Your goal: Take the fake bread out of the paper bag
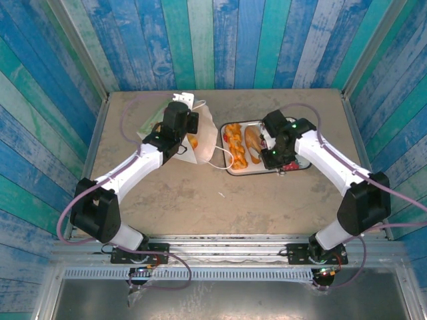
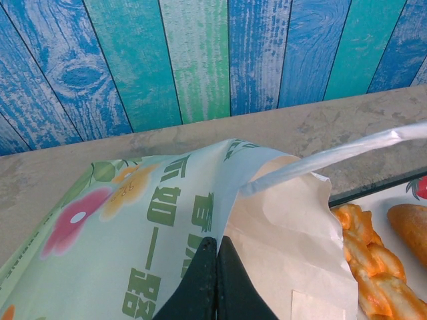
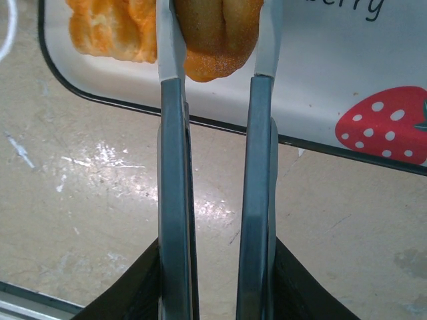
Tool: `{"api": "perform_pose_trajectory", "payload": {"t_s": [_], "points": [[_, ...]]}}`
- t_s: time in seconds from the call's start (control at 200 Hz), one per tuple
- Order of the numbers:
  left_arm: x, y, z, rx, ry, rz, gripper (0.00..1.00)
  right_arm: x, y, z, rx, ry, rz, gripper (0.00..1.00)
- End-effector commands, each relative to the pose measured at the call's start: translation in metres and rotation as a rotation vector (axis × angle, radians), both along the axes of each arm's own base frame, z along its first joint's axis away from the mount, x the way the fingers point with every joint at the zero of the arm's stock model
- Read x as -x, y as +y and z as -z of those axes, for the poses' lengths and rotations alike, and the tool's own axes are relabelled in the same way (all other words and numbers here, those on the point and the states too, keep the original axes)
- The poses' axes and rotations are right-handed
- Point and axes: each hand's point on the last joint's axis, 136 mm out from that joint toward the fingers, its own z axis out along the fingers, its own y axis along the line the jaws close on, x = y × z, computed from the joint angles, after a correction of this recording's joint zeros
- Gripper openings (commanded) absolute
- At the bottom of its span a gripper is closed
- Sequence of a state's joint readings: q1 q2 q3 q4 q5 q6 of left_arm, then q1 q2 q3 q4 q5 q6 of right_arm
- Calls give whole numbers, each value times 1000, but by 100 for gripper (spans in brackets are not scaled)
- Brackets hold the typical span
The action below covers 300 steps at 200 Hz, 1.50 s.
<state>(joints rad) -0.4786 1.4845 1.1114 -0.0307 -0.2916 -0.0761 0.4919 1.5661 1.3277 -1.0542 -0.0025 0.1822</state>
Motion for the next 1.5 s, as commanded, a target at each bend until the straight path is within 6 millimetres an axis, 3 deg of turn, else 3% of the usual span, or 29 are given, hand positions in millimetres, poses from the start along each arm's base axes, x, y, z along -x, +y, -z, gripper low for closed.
{"api": "perform_pose_trajectory", "payload": {"t_s": [0.0,0.29,0.496,0.861,1.222,1.497], "points": [[7,5,-31,43,-72,-2,0,-7,-1,-3,47,-27,-8,29],[5,4,-29,39,-67,-2,0,8,4,2,59,25,-45,41],[3,1,-28,38,-63,6,0,11,9,-5,23,17,-55,46],[2,1,-30,29,-64,7,0,11,11,-18,-4,-9,-53,50],[2,2,-31,31,-65,5,0,15,8,-13,10,9,-57,52],[3,2,-31,30,-64,5,0,15,9,-31,-19,-27,-46,51]]}}
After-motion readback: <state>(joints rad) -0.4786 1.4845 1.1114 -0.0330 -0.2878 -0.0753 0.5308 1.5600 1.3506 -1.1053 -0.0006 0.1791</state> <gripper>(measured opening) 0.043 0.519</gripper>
